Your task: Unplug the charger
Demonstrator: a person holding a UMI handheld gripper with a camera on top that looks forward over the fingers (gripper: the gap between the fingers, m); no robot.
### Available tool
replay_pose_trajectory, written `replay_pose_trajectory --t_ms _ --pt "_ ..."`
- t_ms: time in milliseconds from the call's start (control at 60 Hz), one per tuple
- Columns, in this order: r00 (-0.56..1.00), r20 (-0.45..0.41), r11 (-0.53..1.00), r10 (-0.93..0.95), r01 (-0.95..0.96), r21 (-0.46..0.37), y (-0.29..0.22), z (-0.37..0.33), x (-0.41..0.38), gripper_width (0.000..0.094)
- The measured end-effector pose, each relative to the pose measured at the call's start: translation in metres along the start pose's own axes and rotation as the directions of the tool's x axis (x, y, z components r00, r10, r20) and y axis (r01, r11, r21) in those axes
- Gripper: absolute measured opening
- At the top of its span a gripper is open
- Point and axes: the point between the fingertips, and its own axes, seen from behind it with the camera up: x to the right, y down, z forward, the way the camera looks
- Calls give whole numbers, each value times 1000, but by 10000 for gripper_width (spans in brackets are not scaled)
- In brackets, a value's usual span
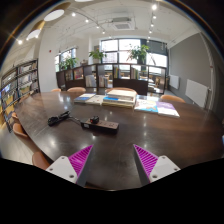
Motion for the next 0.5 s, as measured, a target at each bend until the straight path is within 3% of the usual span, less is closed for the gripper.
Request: replay_pose_trajectory --t_ms 267,500 --pt "1000 3 998 6 -6 -67 -19 131 -96 782" --pt "993 -102 995 58 -66 -78 -36 245 -98 748"
